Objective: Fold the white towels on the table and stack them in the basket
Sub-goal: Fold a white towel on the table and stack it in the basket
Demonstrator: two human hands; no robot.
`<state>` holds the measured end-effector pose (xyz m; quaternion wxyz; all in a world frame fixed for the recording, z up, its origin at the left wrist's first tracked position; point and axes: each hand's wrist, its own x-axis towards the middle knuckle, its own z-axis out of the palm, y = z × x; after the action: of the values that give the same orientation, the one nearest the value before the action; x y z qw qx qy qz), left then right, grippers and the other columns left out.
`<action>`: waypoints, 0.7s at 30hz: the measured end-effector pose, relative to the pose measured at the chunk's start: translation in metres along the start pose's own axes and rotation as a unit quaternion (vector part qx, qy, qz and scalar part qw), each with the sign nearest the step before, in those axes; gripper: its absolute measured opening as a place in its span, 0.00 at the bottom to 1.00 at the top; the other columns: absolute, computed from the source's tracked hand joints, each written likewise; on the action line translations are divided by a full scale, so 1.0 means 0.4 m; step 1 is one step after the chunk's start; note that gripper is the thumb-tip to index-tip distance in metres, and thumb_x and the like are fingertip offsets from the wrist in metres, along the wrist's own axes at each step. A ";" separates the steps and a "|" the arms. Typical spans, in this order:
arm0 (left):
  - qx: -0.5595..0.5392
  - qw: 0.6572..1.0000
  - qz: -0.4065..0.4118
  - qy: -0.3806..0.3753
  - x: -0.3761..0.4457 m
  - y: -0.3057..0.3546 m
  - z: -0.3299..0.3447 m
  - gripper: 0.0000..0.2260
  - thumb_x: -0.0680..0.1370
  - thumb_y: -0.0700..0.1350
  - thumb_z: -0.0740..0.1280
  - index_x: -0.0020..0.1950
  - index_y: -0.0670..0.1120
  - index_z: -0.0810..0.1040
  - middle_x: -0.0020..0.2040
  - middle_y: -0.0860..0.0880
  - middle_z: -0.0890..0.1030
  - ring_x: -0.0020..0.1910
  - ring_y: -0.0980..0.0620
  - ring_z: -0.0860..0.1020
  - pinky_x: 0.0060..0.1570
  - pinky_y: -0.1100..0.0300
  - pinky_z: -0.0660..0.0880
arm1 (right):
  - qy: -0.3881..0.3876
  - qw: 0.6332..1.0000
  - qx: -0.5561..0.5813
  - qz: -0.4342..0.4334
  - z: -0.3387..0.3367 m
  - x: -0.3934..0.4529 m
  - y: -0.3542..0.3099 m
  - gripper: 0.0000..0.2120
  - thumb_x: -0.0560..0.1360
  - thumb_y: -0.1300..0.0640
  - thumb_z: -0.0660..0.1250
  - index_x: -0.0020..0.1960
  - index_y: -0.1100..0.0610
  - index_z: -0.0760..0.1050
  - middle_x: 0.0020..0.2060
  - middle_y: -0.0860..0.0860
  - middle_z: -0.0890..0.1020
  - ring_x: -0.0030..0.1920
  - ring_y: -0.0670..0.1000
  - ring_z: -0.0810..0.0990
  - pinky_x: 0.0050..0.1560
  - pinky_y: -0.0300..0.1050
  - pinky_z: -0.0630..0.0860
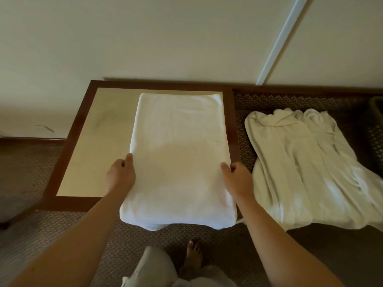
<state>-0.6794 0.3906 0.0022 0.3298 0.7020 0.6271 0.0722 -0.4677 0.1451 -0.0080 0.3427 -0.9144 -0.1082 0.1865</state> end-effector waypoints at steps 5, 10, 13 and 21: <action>0.018 0.999 0.050 0.009 0.001 -0.018 0.015 0.16 0.86 0.55 0.56 0.51 0.43 0.73 0.46 0.44 0.77 0.45 0.42 0.75 0.41 0.50 0.68 | 0.055 0.998 0.034 0.004 0.004 -0.019 0.022 0.13 0.81 0.48 0.64 0.40 0.53 0.75 0.37 0.50 0.78 0.39 0.53 0.77 0.40 0.52 0.76; 0.046 0.999 0.001 0.016 0.011 0.012 0.024 0.18 0.85 0.59 0.54 0.52 0.46 0.73 0.47 0.46 0.77 0.48 0.43 0.73 0.47 0.50 0.69 | 0.031 0.999 0.014 0.043 0.017 0.021 -0.011 0.17 0.77 0.42 0.63 0.37 0.54 0.72 0.35 0.50 0.77 0.38 0.56 0.77 0.41 0.54 0.77; 0.006 1.000 -0.013 -0.018 0.055 0.067 0.013 0.25 0.85 0.61 0.53 0.49 0.42 0.76 0.42 0.46 0.77 0.47 0.40 0.75 0.47 0.50 0.70 | 0.018 0.999 -0.001 0.027 0.015 0.065 -0.039 0.20 0.77 0.37 0.64 0.39 0.53 0.73 0.37 0.50 0.78 0.41 0.55 0.78 0.43 0.53 0.77; 0.062 0.995 0.059 0.052 0.085 0.039 0.051 0.20 0.84 0.59 0.56 0.59 0.43 0.73 0.56 0.40 0.78 0.50 0.37 0.76 0.45 0.46 0.73 | 0.081 0.996 -0.041 0.010 0.051 0.099 -0.028 0.12 0.81 0.47 0.65 0.42 0.52 0.74 0.38 0.50 0.79 0.44 0.58 0.79 0.46 0.57 0.78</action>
<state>-0.6489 0.4147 -0.0155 0.2476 0.7523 0.6041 0.0886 -0.4410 0.1783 -0.0253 0.3104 -0.9409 -0.0789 0.1102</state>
